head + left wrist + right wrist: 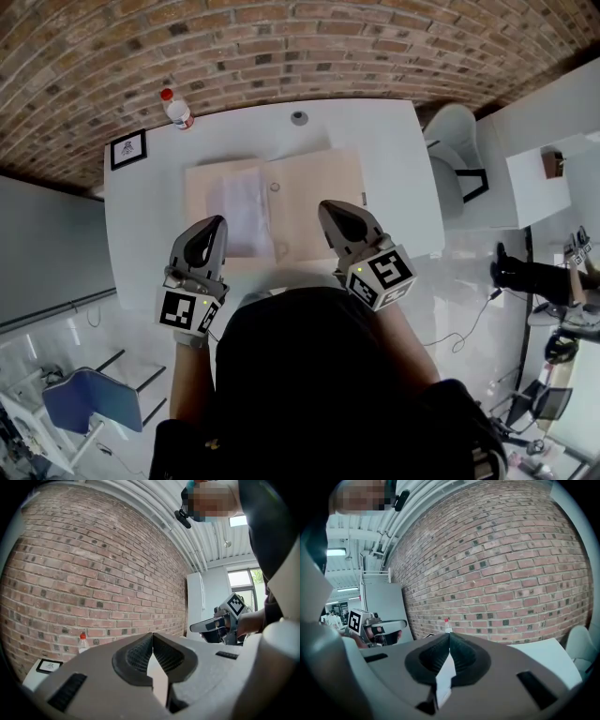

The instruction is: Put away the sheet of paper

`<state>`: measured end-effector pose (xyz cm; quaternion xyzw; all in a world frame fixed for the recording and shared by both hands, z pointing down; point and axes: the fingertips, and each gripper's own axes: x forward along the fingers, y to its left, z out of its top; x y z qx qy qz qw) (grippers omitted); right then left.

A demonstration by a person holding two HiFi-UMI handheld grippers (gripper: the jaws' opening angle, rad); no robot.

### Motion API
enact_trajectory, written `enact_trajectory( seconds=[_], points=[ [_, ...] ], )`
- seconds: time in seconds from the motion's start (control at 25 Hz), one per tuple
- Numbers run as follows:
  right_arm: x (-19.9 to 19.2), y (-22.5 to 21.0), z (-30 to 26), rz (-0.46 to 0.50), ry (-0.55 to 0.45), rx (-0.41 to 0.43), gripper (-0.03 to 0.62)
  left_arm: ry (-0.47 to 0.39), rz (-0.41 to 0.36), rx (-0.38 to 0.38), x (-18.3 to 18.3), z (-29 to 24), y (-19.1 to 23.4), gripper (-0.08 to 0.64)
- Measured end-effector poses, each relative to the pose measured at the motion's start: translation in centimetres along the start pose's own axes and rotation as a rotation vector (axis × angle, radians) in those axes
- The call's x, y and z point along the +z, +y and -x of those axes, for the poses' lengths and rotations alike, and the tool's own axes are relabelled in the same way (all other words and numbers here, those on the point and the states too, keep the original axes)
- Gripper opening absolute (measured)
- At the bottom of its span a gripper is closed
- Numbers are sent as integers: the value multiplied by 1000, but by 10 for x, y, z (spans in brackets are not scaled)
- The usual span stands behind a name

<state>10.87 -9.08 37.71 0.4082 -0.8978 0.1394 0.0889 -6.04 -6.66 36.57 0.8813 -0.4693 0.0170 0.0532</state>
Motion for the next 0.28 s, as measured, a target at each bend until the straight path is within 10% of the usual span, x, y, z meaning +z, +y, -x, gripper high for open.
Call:
enact_trajectory(
  seconds=[0.28],
  points=[
    [-3, 3, 2, -7, 2, -8, 10, 0, 4, 4, 0, 5, 1, 5]
  ],
)
